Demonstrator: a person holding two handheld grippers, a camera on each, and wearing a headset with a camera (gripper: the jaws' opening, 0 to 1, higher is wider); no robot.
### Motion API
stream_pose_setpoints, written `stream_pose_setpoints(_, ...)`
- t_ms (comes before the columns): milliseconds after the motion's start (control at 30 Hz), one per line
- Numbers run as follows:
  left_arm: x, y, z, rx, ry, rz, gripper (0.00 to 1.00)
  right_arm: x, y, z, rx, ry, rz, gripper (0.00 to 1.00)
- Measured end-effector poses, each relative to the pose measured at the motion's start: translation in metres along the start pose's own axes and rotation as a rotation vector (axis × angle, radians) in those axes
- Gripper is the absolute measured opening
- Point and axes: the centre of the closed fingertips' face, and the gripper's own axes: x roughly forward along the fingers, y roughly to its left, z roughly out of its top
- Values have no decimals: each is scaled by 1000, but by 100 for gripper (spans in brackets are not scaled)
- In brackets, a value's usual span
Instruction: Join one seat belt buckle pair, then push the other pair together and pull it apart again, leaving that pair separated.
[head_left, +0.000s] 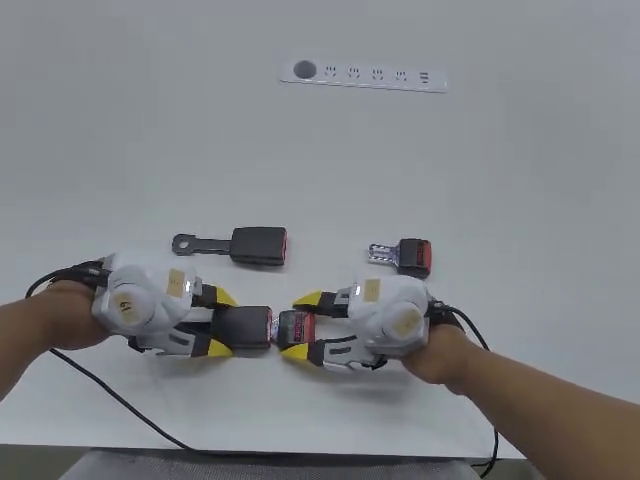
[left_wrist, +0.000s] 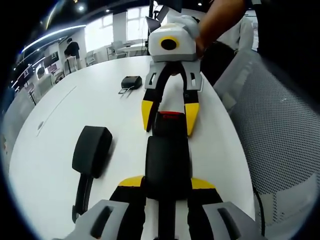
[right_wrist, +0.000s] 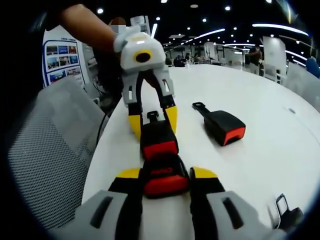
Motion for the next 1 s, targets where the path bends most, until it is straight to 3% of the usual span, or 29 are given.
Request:
stream_pose_setpoints(467,-1,1,-1,-16,-10,-2,33,0,-1,-1,-5,-2,-1,36)
stream_pose_setpoints(667,0,1,-1,-8,-3,3,33,1,-1,-1,-17,7,3,37)
stream_pose_setpoints(700,0,1,-1,9,1,5,33,1,0,-1,-46,17,0,37)
stream_pose_setpoints(1000,1,1,-2,15,27,6,34,1,0,-1,-37,36,-1,38)
